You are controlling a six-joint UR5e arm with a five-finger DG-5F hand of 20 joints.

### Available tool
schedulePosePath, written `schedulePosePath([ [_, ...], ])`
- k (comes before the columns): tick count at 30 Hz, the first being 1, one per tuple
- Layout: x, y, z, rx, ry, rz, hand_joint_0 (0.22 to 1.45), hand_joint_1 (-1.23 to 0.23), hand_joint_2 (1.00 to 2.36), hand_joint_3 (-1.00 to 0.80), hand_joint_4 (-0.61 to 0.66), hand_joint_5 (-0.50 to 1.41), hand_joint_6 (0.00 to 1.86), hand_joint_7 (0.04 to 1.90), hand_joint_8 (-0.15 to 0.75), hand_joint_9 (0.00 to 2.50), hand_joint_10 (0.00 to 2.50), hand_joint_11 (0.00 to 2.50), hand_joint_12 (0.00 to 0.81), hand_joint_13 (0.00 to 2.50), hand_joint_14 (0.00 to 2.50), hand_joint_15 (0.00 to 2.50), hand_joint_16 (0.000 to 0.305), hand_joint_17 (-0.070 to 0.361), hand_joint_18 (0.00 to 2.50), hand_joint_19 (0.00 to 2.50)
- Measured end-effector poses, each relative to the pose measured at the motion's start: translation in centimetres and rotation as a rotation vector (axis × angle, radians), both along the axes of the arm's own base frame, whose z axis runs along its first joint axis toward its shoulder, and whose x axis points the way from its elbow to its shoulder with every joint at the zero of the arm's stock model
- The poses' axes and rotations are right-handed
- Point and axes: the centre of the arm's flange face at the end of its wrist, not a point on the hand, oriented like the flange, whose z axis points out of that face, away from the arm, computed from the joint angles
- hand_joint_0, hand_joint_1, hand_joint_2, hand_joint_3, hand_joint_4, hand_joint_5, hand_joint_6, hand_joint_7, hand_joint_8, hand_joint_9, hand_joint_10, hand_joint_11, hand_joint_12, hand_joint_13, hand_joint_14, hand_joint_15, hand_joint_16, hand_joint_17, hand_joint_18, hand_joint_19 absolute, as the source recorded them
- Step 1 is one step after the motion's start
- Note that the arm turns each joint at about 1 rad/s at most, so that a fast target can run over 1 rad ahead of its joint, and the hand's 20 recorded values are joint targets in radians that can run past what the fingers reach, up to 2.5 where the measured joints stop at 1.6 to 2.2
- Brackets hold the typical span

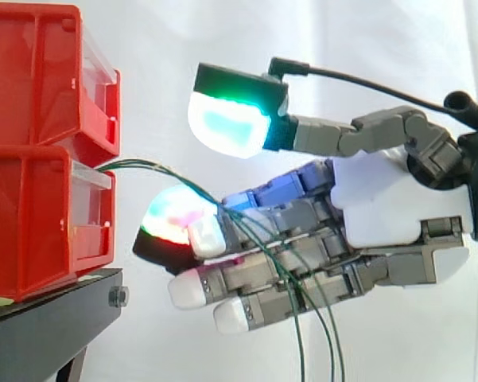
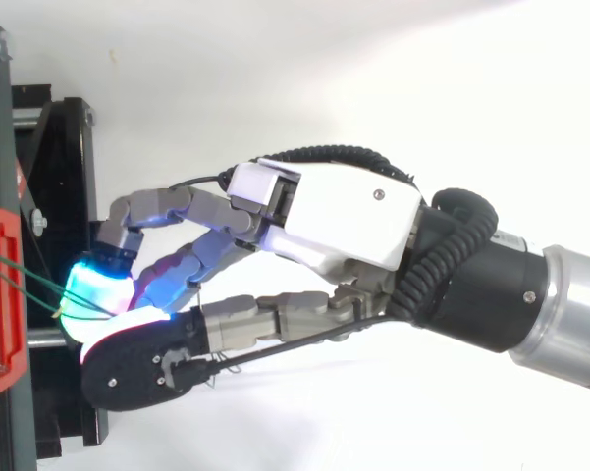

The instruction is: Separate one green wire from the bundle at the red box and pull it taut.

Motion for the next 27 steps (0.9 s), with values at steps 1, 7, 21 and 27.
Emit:
schedulePosePath([
  [1, 0.1, -0.1, 0.3, -0.004, -0.001, 0.001, 0.67, -0.55, 1.01, -0.43, 0.23, -0.1, 0.5, 1.19, 0.262, 1.05, 0.02, 0.46, 0.298, 0.76, 0.01, 0.33, 0.044, 0.098, 0.58, 0.43],
  [7, 0.3, -0.3, 1.2, -0.023, 0.0, 0.005, 0.66, -0.56, 1.01, -0.35, 0.2, -0.08, 0.5, 1.39, 0.275, 1.04, 0.02, 0.49, 0.303, 0.77, 0.01, 0.34, 0.044, 0.099, 0.58, 0.42],
  [21, 0.3, -0.1, 1.4, -0.058, 0.008, 0.011, 0.63, -0.74, 1.02, -0.24, 0.24, -0.17, 0.77, 0.99, 0.303, 0.97, 0.02, 0.62, 0.32, 0.77, 0.02, 0.38, 0.048, 0.107, 0.62, 0.45],
  [27, 0.3, -0.1, 1.3, -0.06, 0.012, 0.011, 0.6, -0.61, 1.01, -0.43, 0.26, -0.17, 0.84, 0.95, 0.308, 1.11, 0.02, 0.7, 0.329, 0.83, 0.02, 0.39, 0.047, 0.106, 0.66, 0.47],
])
